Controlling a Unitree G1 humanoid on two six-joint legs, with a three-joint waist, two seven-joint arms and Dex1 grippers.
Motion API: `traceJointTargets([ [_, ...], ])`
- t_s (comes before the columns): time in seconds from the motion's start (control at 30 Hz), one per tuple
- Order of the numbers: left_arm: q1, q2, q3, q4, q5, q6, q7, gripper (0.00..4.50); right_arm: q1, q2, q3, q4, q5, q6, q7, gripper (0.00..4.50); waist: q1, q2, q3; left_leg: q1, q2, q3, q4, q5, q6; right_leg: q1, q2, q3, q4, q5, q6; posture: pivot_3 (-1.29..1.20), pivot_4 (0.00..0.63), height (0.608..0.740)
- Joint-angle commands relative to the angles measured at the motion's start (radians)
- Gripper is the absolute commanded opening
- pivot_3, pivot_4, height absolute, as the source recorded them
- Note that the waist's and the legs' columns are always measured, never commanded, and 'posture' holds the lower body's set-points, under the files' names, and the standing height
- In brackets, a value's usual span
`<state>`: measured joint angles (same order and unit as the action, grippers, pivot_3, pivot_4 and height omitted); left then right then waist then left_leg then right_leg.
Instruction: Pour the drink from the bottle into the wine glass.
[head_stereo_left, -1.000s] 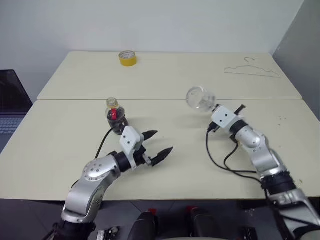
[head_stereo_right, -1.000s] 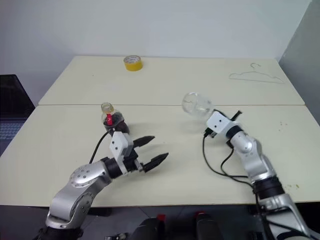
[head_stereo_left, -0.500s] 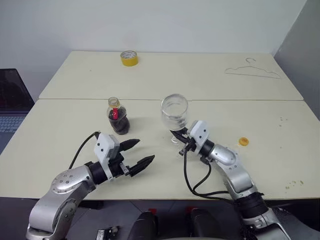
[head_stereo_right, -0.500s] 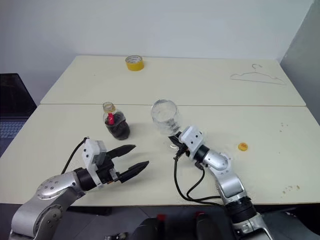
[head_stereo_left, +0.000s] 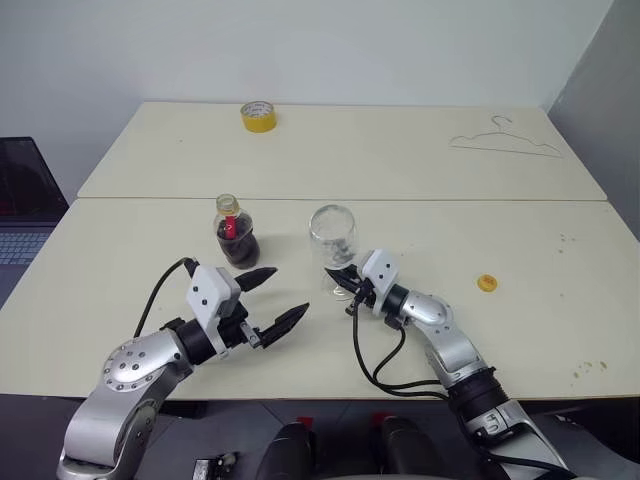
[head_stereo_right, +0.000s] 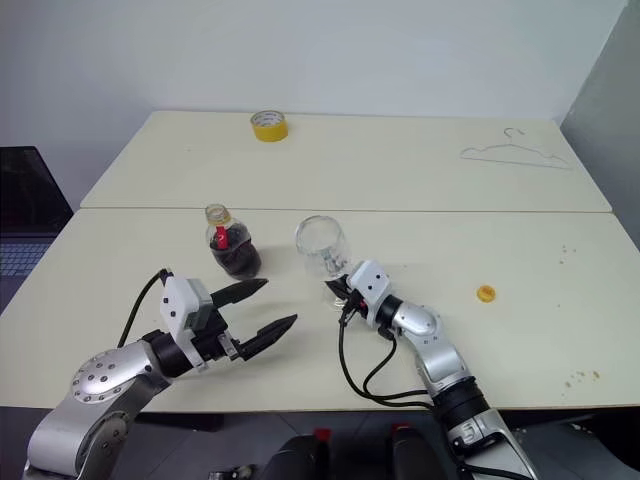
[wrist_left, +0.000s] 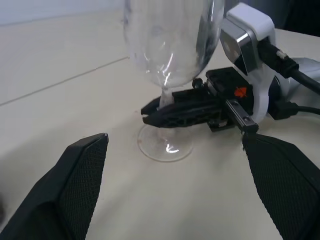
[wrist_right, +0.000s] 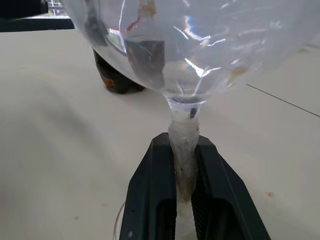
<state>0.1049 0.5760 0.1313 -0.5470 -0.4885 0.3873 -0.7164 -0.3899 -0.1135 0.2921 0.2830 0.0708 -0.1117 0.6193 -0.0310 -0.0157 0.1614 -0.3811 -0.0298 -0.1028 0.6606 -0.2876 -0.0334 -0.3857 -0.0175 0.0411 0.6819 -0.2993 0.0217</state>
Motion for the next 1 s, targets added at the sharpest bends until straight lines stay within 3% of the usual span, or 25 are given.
traceJointTargets([
  [0.03, -0.008, -0.002, 0.006, -0.007, 0.007, -0.033, 0.001, 4.50, -0.014, 0.000, -0.014, -0.006, 0.013, -0.012, 0.023, 0.12, 0.000, 0.000, 0.000, 0.000, 0.000, 0.000, 0.000, 0.000, 0.000, 0.000, 0.000, 0.000, 0.000, 0.000, 0.000, 0.00, 0.150, 0.740],
  [0.43, 0.010, -0.008, -0.006, 0.018, 0.040, -0.084, 0.005, 4.50, -0.015, -0.030, -0.019, 0.002, -0.010, -0.012, 0.022, 4.28, 0.000, 0.000, 0.000, 0.000, 0.000, 0.000, 0.000, 0.000, 0.000, 0.000, 0.000, 0.000, 0.000, 0.000, 0.000, 0.00, 0.150, 0.740],
  [0.47, 0.011, -0.009, -0.006, 0.019, 0.041, -0.085, 0.006, 4.50, -0.010, -0.035, -0.019, -0.010, -0.008, -0.008, 0.022, 4.47, 0.000, 0.000, 0.000, 0.000, 0.000, 0.000, 0.000, 0.000, 0.000, 0.000, 0.000, 0.000, 0.000, 0.000, 0.000, 0.00, 0.150, 0.740],
  [0.63, 0.014, -0.019, -0.005, 0.031, 0.056, -0.090, 0.024, 4.50, 0.058, -0.092, -0.023, -0.144, 0.002, 0.034, 0.036, 4.47, 0.002, 0.000, 0.000, 0.000, 0.000, 0.000, 0.000, 0.000, 0.000, 0.000, 0.000, 0.000, 0.000, 0.000, 0.000, 0.00, 0.150, 0.740],
  [1.0, 0.039, -0.065, 0.006, 0.081, 0.087, -0.146, 0.058, 4.50, 0.316, -0.331, -0.112, -0.701, 0.148, 0.277, 0.111, 4.47, 0.002, 0.000, 0.000, 0.000, 0.000, -0.001, 0.000, 0.000, 0.001, 0.001, 0.000, -0.001, 0.000, 0.000, 0.000, 0.00, 0.150, 0.740],
])
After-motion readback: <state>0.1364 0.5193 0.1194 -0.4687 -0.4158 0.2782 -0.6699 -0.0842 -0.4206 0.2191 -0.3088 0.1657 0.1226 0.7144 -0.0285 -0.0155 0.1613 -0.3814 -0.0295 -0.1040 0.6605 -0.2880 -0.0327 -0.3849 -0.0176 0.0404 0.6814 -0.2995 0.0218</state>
